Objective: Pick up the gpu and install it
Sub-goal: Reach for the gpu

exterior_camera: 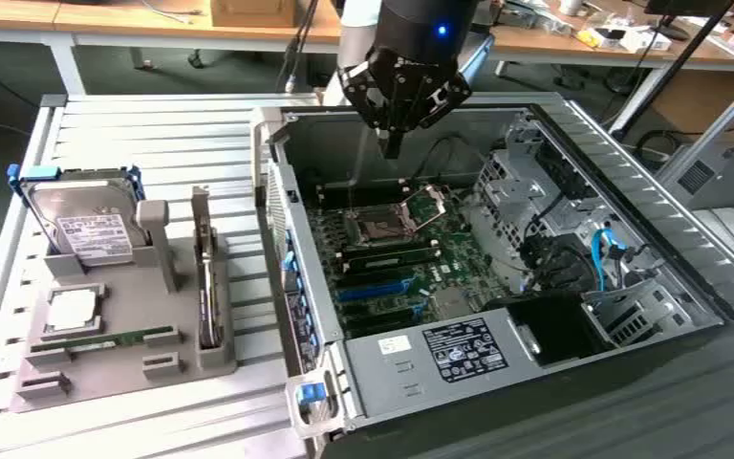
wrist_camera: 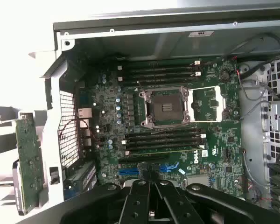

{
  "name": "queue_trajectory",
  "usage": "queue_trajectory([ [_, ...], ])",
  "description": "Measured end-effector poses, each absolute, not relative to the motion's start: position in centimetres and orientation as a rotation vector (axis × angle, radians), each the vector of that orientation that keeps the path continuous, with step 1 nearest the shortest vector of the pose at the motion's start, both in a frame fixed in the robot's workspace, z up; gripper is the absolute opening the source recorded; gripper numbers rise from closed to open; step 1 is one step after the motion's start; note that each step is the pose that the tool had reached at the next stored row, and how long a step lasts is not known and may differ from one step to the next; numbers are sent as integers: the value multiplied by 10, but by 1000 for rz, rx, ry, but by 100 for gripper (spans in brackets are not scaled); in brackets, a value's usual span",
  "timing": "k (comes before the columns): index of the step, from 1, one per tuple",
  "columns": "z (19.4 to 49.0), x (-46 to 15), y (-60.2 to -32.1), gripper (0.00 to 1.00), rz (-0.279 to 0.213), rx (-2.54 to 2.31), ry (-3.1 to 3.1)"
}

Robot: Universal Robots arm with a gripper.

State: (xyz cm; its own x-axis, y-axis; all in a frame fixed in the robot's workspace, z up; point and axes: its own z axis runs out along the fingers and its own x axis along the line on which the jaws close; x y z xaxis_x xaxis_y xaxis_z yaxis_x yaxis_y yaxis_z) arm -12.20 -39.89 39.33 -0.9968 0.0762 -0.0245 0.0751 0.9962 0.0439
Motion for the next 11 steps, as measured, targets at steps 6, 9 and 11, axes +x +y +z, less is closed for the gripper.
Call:
queue_trajectory([
  [6, 393, -129, -399, 11, 67, 118, 3112],
  [9, 393, -136, -399, 11, 67, 118, 3111],
  [11, 393, -140, -399, 11, 67, 118, 3111],
])
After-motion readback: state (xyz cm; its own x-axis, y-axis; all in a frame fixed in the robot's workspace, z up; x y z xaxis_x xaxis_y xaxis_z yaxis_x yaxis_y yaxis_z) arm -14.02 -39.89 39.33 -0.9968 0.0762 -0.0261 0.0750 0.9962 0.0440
